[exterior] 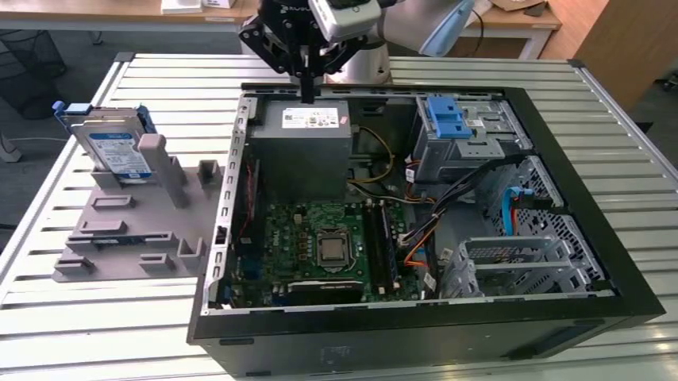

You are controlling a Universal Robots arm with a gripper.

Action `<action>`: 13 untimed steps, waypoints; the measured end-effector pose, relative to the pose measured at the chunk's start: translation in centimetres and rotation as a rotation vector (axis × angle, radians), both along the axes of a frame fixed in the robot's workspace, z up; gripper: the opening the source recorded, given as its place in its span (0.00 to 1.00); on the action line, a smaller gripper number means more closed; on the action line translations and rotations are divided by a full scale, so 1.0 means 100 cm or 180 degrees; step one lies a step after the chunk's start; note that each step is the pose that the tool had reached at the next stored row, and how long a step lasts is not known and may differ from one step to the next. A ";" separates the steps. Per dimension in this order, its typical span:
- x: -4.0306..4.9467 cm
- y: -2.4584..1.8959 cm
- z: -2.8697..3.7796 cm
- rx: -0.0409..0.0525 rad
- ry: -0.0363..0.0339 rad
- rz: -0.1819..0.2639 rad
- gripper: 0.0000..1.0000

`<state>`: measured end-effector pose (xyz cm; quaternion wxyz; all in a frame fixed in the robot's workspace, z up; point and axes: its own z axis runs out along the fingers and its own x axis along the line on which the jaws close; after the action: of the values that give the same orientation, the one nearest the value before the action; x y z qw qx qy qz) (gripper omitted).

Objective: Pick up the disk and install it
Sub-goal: 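Reach for the disk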

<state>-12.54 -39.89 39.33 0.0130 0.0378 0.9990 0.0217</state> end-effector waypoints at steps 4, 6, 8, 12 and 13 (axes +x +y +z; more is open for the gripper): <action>-0.0030 0.0000 -0.0001 0.0000 0.0000 0.0000 0.11; -0.0034 0.0000 -0.0001 0.0000 0.0000 0.0000 0.11; -0.0038 0.0000 -0.0001 0.0000 0.0000 0.0000 0.11; -0.0045 0.0000 -0.0001 0.0000 0.0000 0.0000 0.11; -0.0047 0.0000 -0.0002 0.0000 0.0000 0.0000 0.11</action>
<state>-13.01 -39.89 39.32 0.0131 0.0379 0.9990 0.0217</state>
